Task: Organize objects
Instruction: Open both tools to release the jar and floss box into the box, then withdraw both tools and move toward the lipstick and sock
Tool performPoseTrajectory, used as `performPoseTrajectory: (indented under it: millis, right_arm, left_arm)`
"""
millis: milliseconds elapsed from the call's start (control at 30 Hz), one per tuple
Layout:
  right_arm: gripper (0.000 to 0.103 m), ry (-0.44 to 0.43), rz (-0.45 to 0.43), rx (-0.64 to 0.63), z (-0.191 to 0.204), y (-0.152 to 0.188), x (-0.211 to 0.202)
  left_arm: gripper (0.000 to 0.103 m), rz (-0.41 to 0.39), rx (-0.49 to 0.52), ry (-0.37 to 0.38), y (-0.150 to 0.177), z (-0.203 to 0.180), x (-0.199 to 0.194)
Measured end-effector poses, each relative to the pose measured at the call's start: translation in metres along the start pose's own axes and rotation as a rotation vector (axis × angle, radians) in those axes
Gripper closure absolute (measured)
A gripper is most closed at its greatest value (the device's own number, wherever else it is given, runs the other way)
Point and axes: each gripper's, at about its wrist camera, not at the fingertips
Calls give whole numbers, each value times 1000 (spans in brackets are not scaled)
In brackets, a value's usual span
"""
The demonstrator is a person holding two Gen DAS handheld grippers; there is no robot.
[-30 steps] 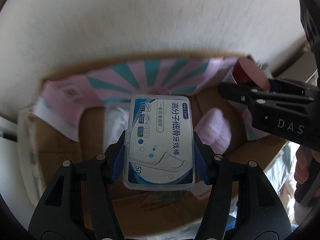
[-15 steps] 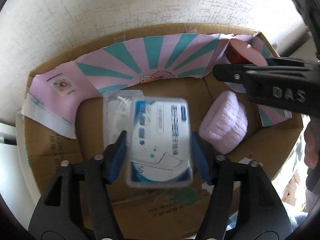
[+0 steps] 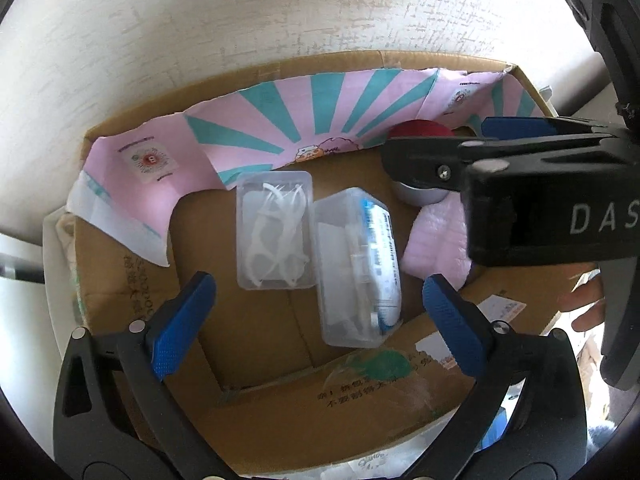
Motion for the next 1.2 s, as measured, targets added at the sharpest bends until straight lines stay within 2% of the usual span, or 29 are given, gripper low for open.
performPoseTrajectory:
  millis: [133, 333, 400, 433, 533, 600, 800, 933, 1067, 1200]
  right_arm:
    - [0, -1, -32, -14, 9, 4, -10]
    - [0, -19, -107, 18, 6, 24, -51]
    - [0, -13, -158, 31, 14, 31, -64]
    - [0, -12, -185, 34, 15, 36, -74]
    - [0, 1, -258, 34, 21, 50, -100]
    - [0, 26, -316, 27, 26, 65, -120]
    - [0, 93, -434, 12, 35, 107, -167]
    - [0, 169, -506, 21, 42, 141, -187]
    - [0, 203, -533, 44, 45, 177, -190]
    - [0, 196, -526, 75, 45, 198, -184]
  left_arm:
    - [0, -11, -7, 31, -2, -3, -8]
    - [0, -83, -16, 24, 4, -7, -38]
    - [0, -123, -28, 31, 17, 2, -53]
    - [0, -144, -35, 40, 36, 25, -58]
    - [0, -211, -70, 70, 44, 27, -81]
    - [0, -256, -91, 76, 67, 36, -96]
    - [0, -414, -137, 17, 114, 47, -167]
    - [0, -525, -148, -59, 148, 43, -198]
    - [0, -543, -128, -112, 179, 39, -205]
    - [0, -547, -108, -96, 199, 38, -203]
Point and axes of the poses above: each gripper's, at about its wrist camera, not at the fingertips, and x roughly the way its jaws point, z to its left, y to its underside, and after that the axes turned 14 degrees about z, right-handed
